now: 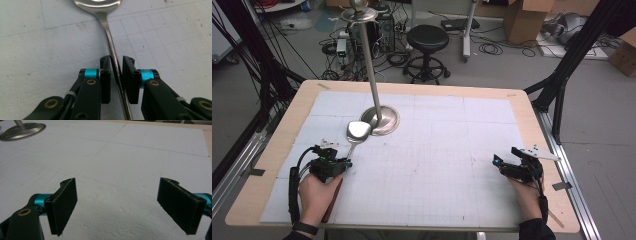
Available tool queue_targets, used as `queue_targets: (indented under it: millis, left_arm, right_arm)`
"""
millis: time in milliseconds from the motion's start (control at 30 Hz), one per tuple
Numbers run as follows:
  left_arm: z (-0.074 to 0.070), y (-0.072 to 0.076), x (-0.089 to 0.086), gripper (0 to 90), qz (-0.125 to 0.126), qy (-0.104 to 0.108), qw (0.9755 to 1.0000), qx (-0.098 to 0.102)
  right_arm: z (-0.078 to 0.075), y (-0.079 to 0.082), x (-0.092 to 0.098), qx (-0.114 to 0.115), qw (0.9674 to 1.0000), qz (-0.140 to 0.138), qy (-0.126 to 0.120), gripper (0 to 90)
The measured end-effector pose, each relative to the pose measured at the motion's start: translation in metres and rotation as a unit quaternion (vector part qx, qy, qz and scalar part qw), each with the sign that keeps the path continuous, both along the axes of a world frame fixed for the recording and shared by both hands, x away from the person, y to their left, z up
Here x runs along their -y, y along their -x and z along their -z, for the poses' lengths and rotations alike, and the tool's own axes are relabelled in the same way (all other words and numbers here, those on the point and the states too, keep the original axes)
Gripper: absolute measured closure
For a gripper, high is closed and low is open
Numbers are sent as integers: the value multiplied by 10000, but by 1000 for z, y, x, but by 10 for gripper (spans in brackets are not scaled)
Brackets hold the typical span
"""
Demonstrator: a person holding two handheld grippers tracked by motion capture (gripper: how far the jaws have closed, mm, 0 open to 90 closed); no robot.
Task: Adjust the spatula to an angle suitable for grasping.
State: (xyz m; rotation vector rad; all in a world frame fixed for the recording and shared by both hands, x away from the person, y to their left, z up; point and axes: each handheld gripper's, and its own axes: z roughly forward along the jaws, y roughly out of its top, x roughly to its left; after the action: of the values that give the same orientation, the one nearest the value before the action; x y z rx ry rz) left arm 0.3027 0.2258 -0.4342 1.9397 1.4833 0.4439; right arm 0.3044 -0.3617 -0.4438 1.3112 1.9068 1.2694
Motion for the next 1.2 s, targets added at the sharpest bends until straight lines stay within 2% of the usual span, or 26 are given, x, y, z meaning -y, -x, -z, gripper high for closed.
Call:
queue_targets:
  millis: [267, 467, 633, 833, 1000, 1100, 1167, 1200]
  left_arm:
    - [0, -1, -4, 835, -11, -4, 10000, -22]
    - [-1, -1, -3, 837, 77, -142, 9999, 2]
    - [-1, 0, -7, 838, 344, -6, 9994, 20]
    - [-6, 3, -4, 838, 777, 81, 9968, 163]
    - [-17, 4, 4, 838, 1147, 254, 9922, 417]
    - [-26, 4, 15, 838, 1508, 169, 9865, 622]
    - [-32, 3, 24, 838, 1781, 155, 9811, 745]
    - [-32, 3, 24, 838, 1781, 155, 9811, 745]
  right_arm:
    - [1, 0, -1, -31, 10000, -32, 4, 159]
    - [1, 0, -1, -33, 10000, -41, 6, 158]
    - [0, 0, 0, -23, 10000, -31, -26, 158]
    - [0, -1, 0, 14, 10000, -14, -19, 159]
    - [-1, 0, 1, 89, 9999, 23, -53, 162]
    - [-2, 0, 2, 96, 9999, 51, -97, 162]
    - [-2, 1, 2, 111, 9999, 64, -110, 162]
    - [-3, 1, 3, 128, 9998, 67, -116, 162]
